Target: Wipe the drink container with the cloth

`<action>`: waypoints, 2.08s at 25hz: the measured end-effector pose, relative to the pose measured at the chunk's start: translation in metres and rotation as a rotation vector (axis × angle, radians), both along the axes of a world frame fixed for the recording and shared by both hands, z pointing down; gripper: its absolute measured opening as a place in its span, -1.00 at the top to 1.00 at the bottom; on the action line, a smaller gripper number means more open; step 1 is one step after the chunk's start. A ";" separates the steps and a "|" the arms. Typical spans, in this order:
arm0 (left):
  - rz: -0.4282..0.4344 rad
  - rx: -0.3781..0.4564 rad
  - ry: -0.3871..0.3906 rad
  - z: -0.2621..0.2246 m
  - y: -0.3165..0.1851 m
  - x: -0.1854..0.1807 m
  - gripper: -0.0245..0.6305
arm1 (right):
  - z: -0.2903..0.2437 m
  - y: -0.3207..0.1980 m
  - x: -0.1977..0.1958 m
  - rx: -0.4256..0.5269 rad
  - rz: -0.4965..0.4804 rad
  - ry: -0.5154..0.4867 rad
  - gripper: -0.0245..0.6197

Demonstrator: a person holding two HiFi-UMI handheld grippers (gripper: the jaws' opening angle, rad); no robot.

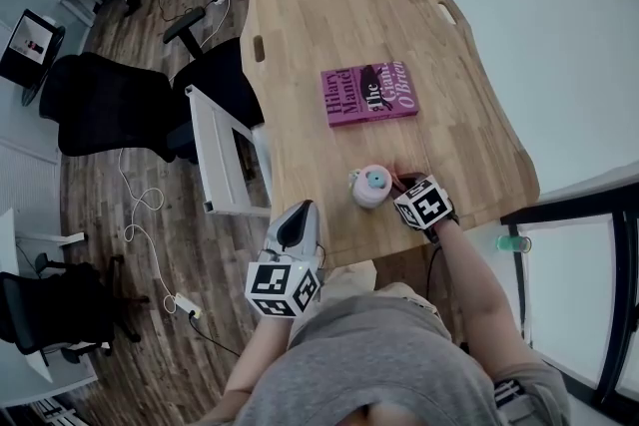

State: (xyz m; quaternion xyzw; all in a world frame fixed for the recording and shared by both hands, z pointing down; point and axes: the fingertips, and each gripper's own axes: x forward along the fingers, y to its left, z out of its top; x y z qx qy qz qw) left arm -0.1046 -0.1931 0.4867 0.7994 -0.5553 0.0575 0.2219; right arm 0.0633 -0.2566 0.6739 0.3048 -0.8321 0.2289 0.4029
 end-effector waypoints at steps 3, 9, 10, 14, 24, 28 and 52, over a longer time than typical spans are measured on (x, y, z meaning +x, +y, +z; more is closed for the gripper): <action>-0.003 0.006 -0.002 -0.001 0.007 0.001 0.92 | -0.001 0.003 0.004 0.017 0.037 0.014 0.84; 0.007 0.019 0.002 -0.004 0.031 0.012 0.92 | -0.010 0.022 0.026 0.068 0.155 0.038 0.84; 0.009 0.021 0.002 -0.004 0.036 0.014 0.92 | -0.012 0.028 0.030 0.074 0.173 0.034 0.84; 0.029 0.024 0.002 -0.002 0.060 0.027 0.92 | -0.025 0.061 0.039 0.098 0.209 0.004 0.84; 0.049 0.038 -0.004 0.002 0.132 0.049 0.92 | -0.078 0.157 0.039 0.174 0.257 -0.139 0.84; 0.055 0.048 -0.011 0.000 0.162 0.058 0.92 | -0.103 0.191 0.039 0.210 0.261 -0.189 0.84; 0.086 0.068 0.000 -0.004 0.280 0.089 0.92 | -0.160 0.324 0.046 0.307 0.307 -0.335 0.84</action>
